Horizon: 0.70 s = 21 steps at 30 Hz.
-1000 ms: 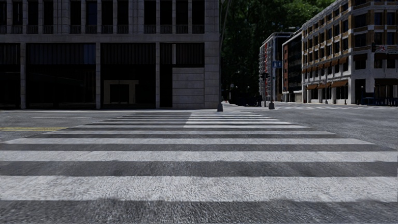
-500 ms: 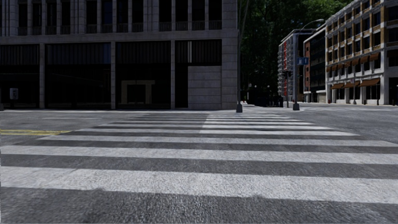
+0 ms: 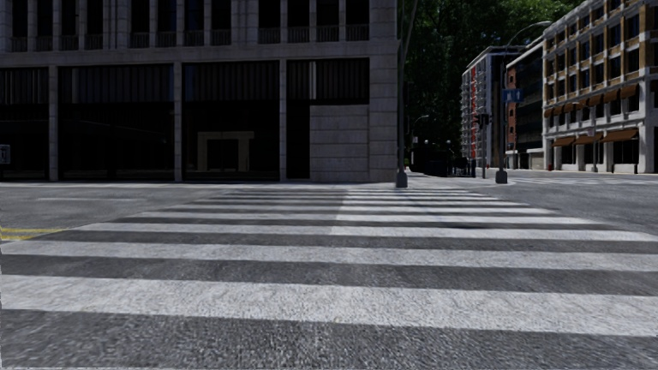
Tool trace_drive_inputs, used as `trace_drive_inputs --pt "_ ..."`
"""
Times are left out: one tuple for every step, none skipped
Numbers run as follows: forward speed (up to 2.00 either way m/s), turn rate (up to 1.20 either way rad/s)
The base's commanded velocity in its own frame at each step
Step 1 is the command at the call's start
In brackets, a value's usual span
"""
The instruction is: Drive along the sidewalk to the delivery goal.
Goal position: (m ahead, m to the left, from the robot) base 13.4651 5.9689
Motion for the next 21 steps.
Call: trace_drive_inputs --pt "2.0 0.0" --pt "2.0 0.0" --pt "2.0 0.0" --pt "2.0 0.0" --pt "2.0 0.0" --pt "2.0 0.0" --pt "2.0 0.0" --pt "2.0 0.0" --pt "2.0 0.0" --pt "2.0 0.0" --pt "2.0 0.0" --pt "2.0 0.0" --pt "2.0 0.0" --pt "2.0 0.0" --pt "2.0 0.0" --pt "2.0 0.0" --pt "2.0 0.0" --pt "2.0 0.0" --pt "2.0 0.0" --pt "2.0 0.0" --pt "2.0 0.0"
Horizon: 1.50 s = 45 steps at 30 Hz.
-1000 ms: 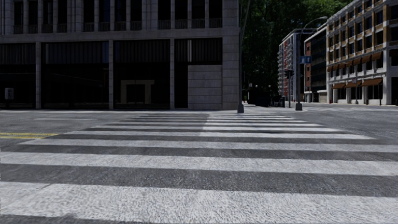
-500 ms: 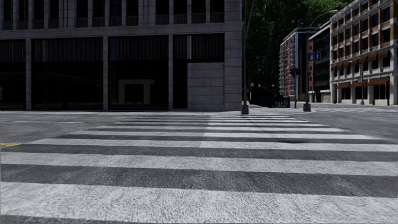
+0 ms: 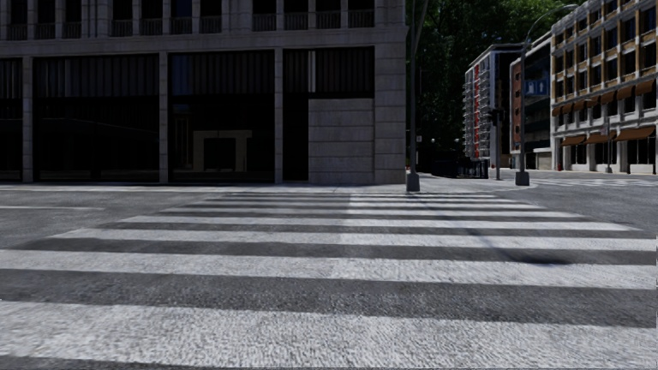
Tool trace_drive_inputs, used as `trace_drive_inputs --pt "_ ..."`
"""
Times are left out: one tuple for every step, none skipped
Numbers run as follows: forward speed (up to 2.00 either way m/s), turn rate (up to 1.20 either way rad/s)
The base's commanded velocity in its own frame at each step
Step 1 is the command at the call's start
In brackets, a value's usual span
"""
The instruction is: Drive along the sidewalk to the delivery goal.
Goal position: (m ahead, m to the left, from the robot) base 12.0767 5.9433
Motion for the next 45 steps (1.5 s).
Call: trace_drive_inputs --pt "2.0 0.0" --pt "2.0 0.0" --pt "2.0 0.0" --pt "2.0 0.0" --pt "2.0 0.0" --pt "2.0 0.0" --pt "2.0 0.0" --pt "2.0 0.0" --pt "2.0 0.0" --pt "2.0 0.0" --pt "2.0 0.0" --pt "2.0 0.0" --pt "2.0 0.0" --pt "2.0 0.0" --pt "2.0 0.0" --pt "2.0 0.0" --pt "2.0 0.0" --pt "2.0 0.0" --pt "2.0 0.0" --pt "2.0 0.0" --pt "2.0 0.0" --pt "2.0 0.0" --pt "2.0 0.0" --pt "2.0 0.0" --pt "2.0 0.0" --pt "2.0 0.0" --pt "2.0 0.0" --pt "2.0 0.0" --pt "2.0 0.0" --pt "2.0 0.0" --pt "2.0 0.0" --pt "2.0 0.0" --pt "2.0 0.0" --pt "2.0 0.0" --pt "2.0 0.0" --pt "2.0 0.0" --pt "2.0 0.0" --pt "2.0 0.0" --pt "2.0 0.0" --pt "2.0 0.0" --pt "2.0 0.0" --pt "2.0 0.0" --pt "2.0 0.0" --pt "2.0 0.0" --pt "2.0 0.0"
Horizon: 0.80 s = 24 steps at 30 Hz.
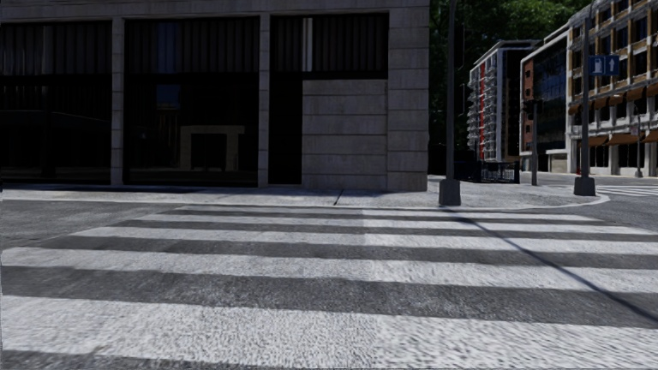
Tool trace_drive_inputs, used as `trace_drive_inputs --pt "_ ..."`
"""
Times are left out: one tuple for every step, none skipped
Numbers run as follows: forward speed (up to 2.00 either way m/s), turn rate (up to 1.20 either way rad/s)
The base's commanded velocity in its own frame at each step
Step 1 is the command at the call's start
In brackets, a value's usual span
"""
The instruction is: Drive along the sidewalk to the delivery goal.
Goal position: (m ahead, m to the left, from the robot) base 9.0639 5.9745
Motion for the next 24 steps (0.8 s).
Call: trace_drive_inputs --pt "2.0 0.0" --pt "2.0 0.0" --pt "2.0 0.0" --pt "2.0 0.0" --pt "2.0 0.0" --pt "2.0 0.0" --pt "2.0 0.0" --pt "2.0 0.0" --pt "2.0 0.0" --pt "2.0 0.0" --pt "2.0 0.0" --pt "2.0 0.0" --pt "2.0 0.0" --pt "2.0 0.0" --pt "2.0 0.0" --pt "2.0 0.0" --pt "2.0 0.0" --pt "2.0 0.0" --pt "2.0 0.0" --pt "2.0 0.0" --pt "2.0 0.0" --pt "2.0 0.0" --pt "2.0 0.0" --pt "2.0 0.0"
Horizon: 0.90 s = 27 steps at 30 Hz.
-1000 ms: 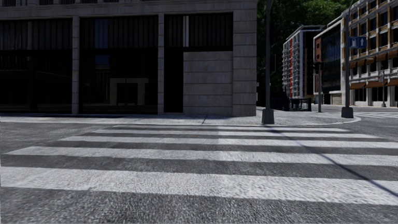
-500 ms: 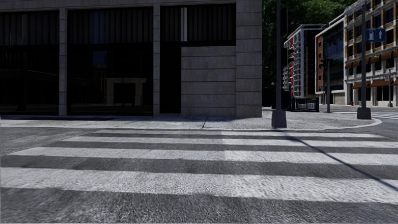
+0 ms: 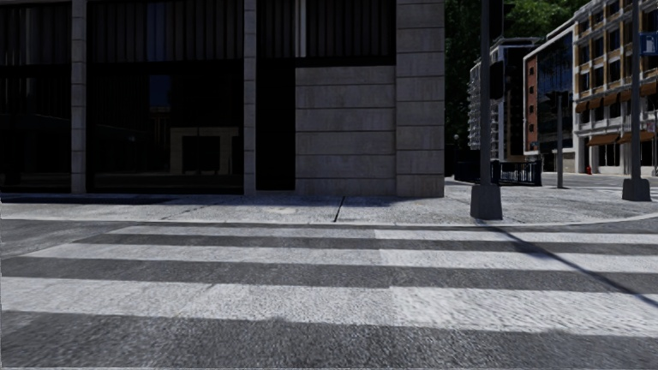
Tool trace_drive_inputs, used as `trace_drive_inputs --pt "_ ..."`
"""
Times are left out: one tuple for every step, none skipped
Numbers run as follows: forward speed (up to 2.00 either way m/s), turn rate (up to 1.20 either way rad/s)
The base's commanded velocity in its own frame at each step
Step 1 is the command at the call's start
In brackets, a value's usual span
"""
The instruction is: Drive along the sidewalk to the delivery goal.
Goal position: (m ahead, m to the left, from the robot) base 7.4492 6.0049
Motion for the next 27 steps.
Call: trace_drive_inputs --pt "2.0 0.0" --pt "2.0 0.0" --pt "2.0 0.0" --pt "2.0 0.0" --pt "2.0 0.0" --pt "2.0 0.0" --pt "2.0 0.0" --pt "2.0 0.0" --pt "2.0 0.0" --pt "2.0 0.0" --pt "2.0 0.0" --pt "2.0 0.0" --pt "2.0 0.0" --pt "2.0 0.0" --pt "2.0 0.0" --pt "2.0 0.0" --pt "2.0 0.0" --pt "2.0 0.0" --pt "2.0 0.0" --pt "2.0 0.0" --pt "2.0 0.0" --pt "2.0 0.0" --pt "2.0 0.0" --pt "2.0 0.0" --pt "2.0 0.0" --pt "2.0 0.0" --pt "2.0 0.0"
